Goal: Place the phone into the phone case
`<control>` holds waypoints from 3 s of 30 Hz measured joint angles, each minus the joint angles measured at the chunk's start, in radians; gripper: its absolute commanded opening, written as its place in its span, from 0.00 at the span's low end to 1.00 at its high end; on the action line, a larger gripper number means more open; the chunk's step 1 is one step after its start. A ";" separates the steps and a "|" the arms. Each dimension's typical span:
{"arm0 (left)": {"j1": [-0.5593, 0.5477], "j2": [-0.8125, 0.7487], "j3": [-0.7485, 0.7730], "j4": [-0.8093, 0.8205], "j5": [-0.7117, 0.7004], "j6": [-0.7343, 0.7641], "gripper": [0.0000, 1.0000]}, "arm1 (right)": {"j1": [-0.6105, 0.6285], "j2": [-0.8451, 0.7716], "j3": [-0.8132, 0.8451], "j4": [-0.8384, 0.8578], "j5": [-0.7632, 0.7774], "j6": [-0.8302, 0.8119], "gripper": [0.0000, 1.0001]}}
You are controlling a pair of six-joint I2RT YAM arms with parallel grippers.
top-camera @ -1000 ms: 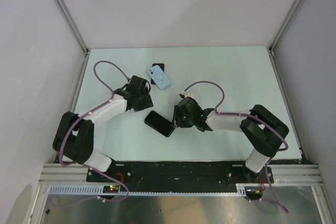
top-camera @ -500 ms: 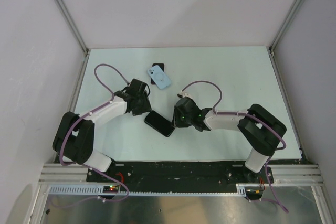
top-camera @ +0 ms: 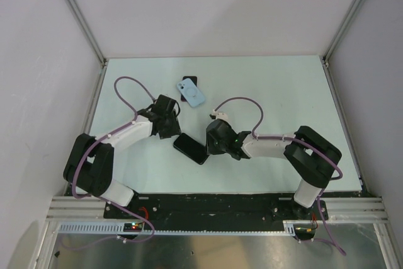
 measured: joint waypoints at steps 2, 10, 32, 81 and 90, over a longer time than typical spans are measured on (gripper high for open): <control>0.000 0.003 0.000 0.000 0.002 0.002 0.46 | -0.002 -0.001 0.000 -0.002 0.001 -0.014 0.45; -0.001 0.014 -0.001 0.000 0.014 0.027 0.40 | -0.028 -0.005 0.006 -0.014 -0.042 -0.066 0.49; -0.021 0.021 -0.033 -0.007 0.035 0.048 0.21 | -0.063 -0.014 0.005 -0.033 -0.140 -0.081 0.48; -0.061 0.007 -0.087 0.145 -0.017 -0.029 0.50 | -0.093 -0.086 -0.012 -0.046 -0.200 -0.057 0.65; -0.032 0.004 -0.079 0.048 0.022 0.029 0.59 | -0.083 -0.118 -0.106 0.035 -0.264 0.018 0.75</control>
